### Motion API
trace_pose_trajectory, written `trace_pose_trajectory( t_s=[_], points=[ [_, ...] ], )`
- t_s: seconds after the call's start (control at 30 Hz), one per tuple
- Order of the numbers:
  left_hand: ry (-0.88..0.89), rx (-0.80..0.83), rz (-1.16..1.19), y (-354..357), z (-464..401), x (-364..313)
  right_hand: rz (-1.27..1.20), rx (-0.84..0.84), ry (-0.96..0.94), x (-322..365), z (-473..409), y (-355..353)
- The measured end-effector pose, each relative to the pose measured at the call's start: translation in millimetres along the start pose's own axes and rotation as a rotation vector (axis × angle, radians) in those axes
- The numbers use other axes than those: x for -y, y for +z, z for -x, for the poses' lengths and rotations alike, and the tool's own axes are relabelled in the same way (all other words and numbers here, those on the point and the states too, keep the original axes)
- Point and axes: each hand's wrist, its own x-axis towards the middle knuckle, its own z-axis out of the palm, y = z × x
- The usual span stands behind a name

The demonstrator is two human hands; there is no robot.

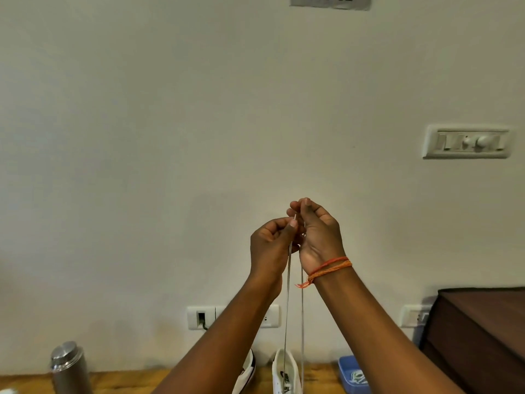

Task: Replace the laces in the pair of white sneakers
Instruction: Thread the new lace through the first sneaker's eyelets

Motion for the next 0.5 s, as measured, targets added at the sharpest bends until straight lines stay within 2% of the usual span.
trace_pose_trajectory(
  t_s=[0.17,0.3,0.5],
  points=[
    [0.016,-0.032,0.020,-1.6,-3.0,-6.6,-0.016,0.008,-0.007,-1.3,4.9,4.6],
    [-0.044,-0.097,0.064,-3.4,-1.2,-8.0,0.010,-0.001,0.000,-4.7,8.3,5.2],
    [-0.103,-0.112,0.106,-6.4,-6.2,-11.6,0.008,-0.012,0.026,-6.4,8.1,6.0]
  ],
)
